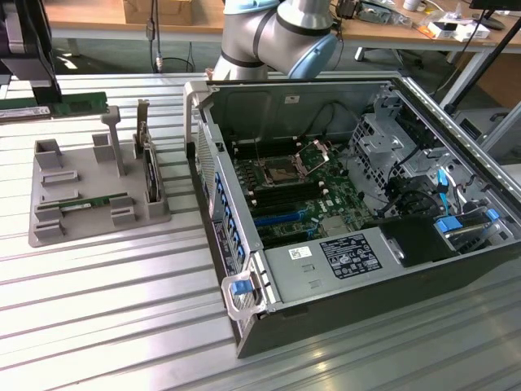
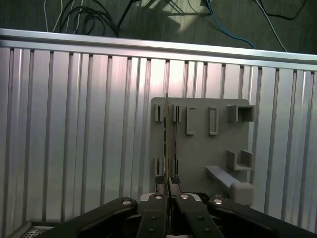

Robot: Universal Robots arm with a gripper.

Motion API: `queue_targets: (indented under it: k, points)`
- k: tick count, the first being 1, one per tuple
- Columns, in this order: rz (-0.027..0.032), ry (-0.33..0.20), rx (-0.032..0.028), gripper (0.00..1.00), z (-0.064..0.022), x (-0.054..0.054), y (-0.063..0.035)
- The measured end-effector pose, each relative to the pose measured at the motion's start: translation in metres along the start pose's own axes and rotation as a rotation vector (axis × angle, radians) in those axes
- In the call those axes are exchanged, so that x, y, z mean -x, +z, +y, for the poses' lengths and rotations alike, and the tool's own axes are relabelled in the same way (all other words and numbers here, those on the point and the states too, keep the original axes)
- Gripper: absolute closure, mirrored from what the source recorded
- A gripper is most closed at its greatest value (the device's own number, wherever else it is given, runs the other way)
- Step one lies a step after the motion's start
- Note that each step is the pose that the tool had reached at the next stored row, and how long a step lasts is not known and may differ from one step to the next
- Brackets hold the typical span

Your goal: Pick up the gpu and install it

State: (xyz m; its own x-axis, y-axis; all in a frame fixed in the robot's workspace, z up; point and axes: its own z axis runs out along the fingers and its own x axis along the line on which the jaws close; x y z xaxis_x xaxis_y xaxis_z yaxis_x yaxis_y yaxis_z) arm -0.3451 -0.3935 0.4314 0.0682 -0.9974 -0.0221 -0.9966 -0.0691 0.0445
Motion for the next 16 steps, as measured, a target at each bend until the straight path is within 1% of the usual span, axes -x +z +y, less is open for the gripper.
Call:
queue_targets:
  k: [7, 15, 16]
  points:
    - [0.0000, 0.000, -0.0001, 0.88, -0.0140, -0.001, -0.0006]
    - [0.0000, 0.000, -0.0001, 0.88, -0.0245, -0.002, -0.0011]
    - [-0.0001, 0.000, -0.0001, 0.88, -0.0270, -0.002, -0.0012]
